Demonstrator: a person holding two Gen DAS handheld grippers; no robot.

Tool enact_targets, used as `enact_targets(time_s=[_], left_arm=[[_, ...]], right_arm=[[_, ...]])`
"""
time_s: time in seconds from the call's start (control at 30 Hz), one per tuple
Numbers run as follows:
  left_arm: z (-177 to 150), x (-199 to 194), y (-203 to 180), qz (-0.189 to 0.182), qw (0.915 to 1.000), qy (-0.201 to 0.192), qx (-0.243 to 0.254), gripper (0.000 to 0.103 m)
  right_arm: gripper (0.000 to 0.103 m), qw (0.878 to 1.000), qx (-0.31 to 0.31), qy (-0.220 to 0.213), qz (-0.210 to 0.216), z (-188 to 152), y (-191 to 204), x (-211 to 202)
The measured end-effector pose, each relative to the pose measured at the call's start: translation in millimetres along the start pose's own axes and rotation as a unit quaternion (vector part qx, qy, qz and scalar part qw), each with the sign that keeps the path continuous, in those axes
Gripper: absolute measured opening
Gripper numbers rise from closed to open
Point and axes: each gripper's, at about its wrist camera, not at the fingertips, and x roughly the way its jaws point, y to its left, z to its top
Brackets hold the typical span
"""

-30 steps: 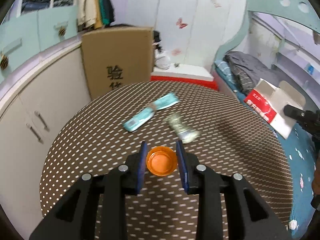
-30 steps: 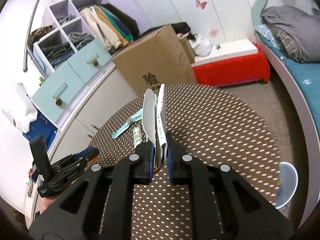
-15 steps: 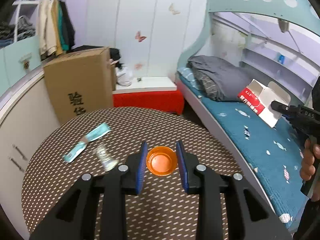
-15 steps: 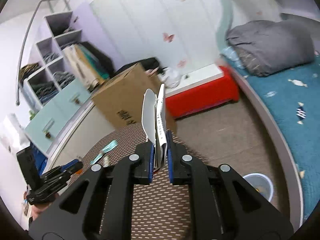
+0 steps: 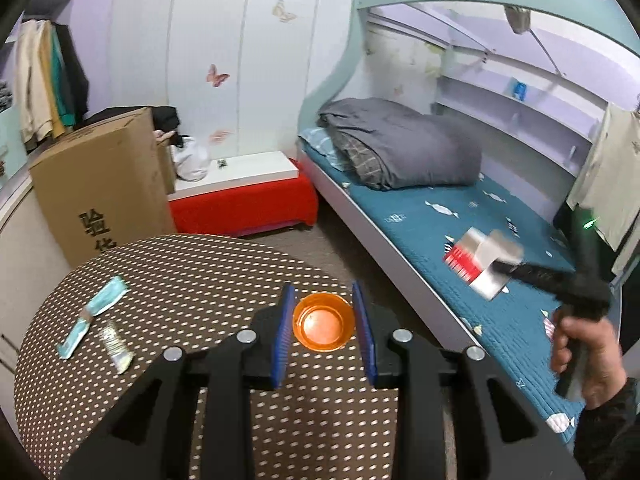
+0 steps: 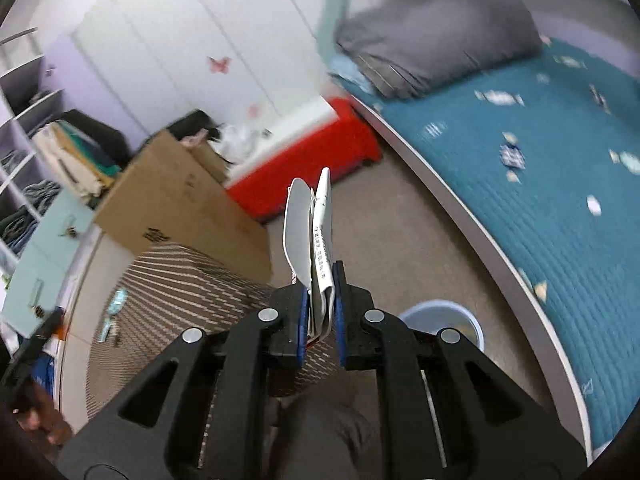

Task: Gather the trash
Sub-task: 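Carry the paper packet and orange cap over the wastebasket and open both grippers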

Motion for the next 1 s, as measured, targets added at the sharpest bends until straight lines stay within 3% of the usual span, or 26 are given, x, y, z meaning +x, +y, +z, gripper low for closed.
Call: enact_targets(time_s=[0.37,0.4,0.43,0.47,0.5,1.0], left_arm=[[6,46,-43,-0.02,0.9989,0.03,0.028,0.028],[7,53,-48,-0.022,0.9987,0.034,0.032,0.028],[8,60,-53,-0.023,0.9983,0.039,0.035,0.028],[8,64,-56,-0.024,0.9981,0.042,0.037,0.028],[8,71,-61,-0.027,0.9977,0.047,0.04,0.028],[0,162,-132,-0.08,0.9866,0.117,0.082,0.028]], right_arm=[[0.015,0.994,0.062,0.085,-0.039,-26,-73,91],[0.024,0.992,0.072,0.096,-0.038,-29,-81,102],[0.058,0.991,0.079,0.097,-0.036,-30,-87,108],[0.074,0.991,0.089,0.093,-0.034,-32,-94,112],[0.082,0.991,0.095,0.084,-0.036,-32,-98,111],[0.088,0.991,0.131,-0.004,-0.034,-17,-133,33]])
